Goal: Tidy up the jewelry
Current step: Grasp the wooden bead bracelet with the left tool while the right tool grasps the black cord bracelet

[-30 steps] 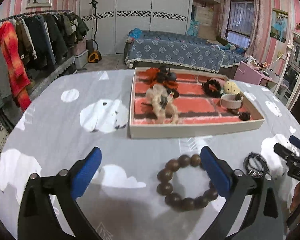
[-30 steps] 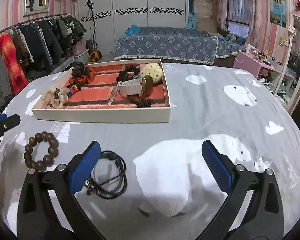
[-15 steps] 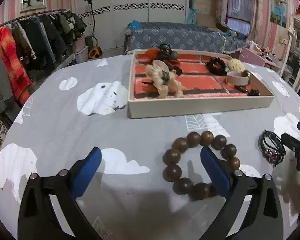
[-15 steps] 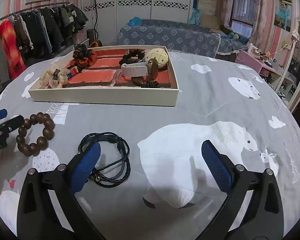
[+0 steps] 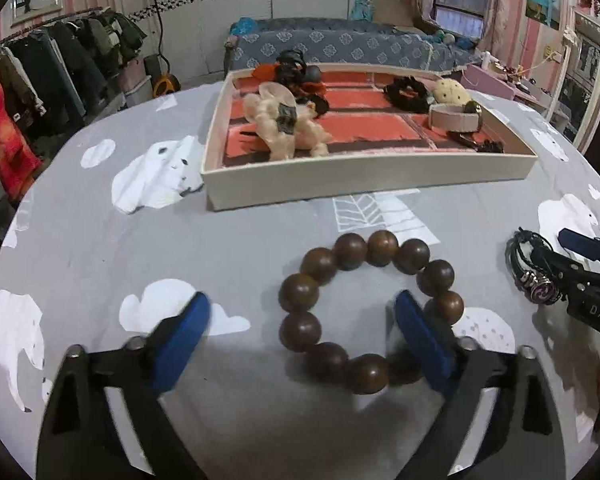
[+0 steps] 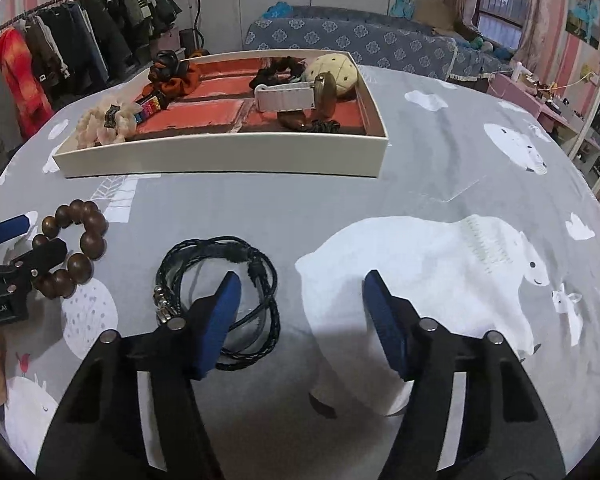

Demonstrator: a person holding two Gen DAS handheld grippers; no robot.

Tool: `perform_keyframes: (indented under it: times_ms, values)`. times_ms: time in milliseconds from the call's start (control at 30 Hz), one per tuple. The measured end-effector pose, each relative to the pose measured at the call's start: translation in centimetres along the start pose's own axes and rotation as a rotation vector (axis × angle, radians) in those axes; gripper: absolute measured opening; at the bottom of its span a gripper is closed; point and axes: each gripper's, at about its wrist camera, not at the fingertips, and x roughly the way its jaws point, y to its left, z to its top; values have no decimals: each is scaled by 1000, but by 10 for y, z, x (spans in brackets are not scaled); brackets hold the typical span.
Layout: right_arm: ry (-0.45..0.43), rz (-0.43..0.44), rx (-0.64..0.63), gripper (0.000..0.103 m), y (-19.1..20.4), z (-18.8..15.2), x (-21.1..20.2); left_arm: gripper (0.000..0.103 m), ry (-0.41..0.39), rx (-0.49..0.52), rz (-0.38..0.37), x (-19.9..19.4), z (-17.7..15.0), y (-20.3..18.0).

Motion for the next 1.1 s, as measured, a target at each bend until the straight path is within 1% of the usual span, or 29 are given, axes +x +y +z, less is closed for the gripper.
perform_keyframes:
  times_ms: [33, 100, 167, 200, 233, 267, 300, 333, 367, 400, 433, 467, 533, 667, 800, 933, 1100]
  values:
    - [0, 2, -2, 56, 1, 0, 0, 77, 8, -1, -6, 2, 0, 0]
    - [-2, -2, -8, 49, 5, 1, 0, 75, 10, -11, -9, 3, 2, 1]
    - [-5, 6, -25, 34, 8, 0, -1, 69, 7, -11, -10, 3, 2, 1]
    - [-7, 5, -33, 32, 10, 0, -1, 63, 3, -12, -10, 2, 2, 1]
    - [-8, 9, -40, 25, 12, 0, -1, 59, 0, -13, -9, 2, 2, 1]
    - [-8, 20, -45, 19, 13, 0, -2, 58, -1, -15, -10, 2, 2, 1]
    - [-11, 20, -47, 17, 13, 0, -2, 55, -3, -18, -10, 2, 3, 1]
    - [-13, 21, -48, 12, 13, 0, -3, 51, -6, -22, -10, 2, 3, 2]
    - [-16, 24, -46, 12, 12, 0, -3, 47, -9, -25, -9, 1, 2, 2]
    - [-16, 27, -43, 11, 12, 0, -3, 40, -12, -28, -8, 1, 2, 3]
    - [-17, 32, -38, 11, 11, 0, -3, 37, -13, -29, -10, 1, 2, 3]
    - [-18, 37, -31, 11, 10, 0, -4, 36, -14, -29, -11, 0, 2, 4]
    - [-21, 40, -25, 11, 9, -1, -4, 29, -18, -28, -14, 0, 2, 3]
    - [-24, 39, -26, 11, 10, -1, -5, 27, -20, -29, -22, -1, 2, 3]
    - [-27, 40, -23, 11, 9, -1, -6, 21, -24, -37, -26, -2, 2, 4]
    - [-40, 35, -19, 11, 9, -1, -8, 21, -30, -36, -22, -3, 1, 5]
    - [-66, 18, -36, 11, 12, -1, -14, 20, -68, -17, -10, -12, 1, 2]
